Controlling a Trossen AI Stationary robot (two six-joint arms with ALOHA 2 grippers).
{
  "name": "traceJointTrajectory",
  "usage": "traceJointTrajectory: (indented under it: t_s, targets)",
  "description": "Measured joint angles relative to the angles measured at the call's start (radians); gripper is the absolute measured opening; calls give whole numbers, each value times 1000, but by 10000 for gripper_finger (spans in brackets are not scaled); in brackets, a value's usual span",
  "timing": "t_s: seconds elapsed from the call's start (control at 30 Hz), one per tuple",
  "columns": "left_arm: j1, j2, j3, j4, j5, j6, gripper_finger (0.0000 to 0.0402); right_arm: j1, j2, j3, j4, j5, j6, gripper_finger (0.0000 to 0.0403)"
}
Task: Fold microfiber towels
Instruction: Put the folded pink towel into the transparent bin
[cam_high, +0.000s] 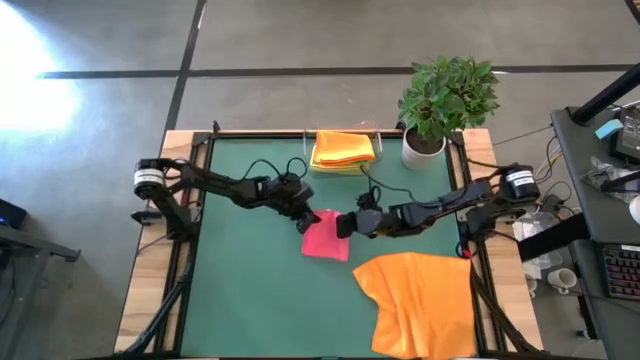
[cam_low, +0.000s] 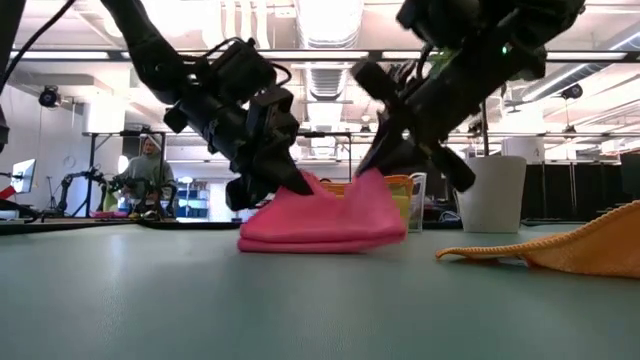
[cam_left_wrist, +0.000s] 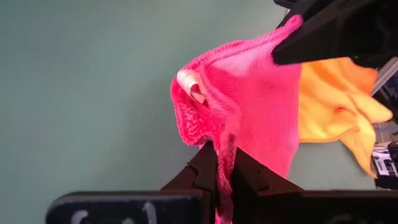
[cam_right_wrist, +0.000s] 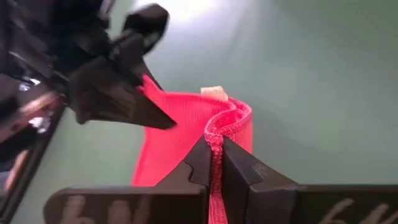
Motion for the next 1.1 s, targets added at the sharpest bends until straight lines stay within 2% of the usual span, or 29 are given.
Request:
traceJointTrajectory:
  t_s: [0.2,0.5,0.67,0.9,1.1]
  targets:
    - [4,-58,4,-6,-18,1,2,-2,-91,0,-4,66,-82,11]
    - [42,-109,92,-15,-28,79,1,-49,-151,21,-29,110,-192,11]
    - [72,-109,158,-71,-39,145,2,-89,-156,155,-136,131,-348,11]
    - [151,-109,246,-105,-96,161,3,-176,-129,375,-493,164,-433,11]
    - [227,-109,307,-111,-96,180,4,-259,-123,449,-529,160,-512,11]
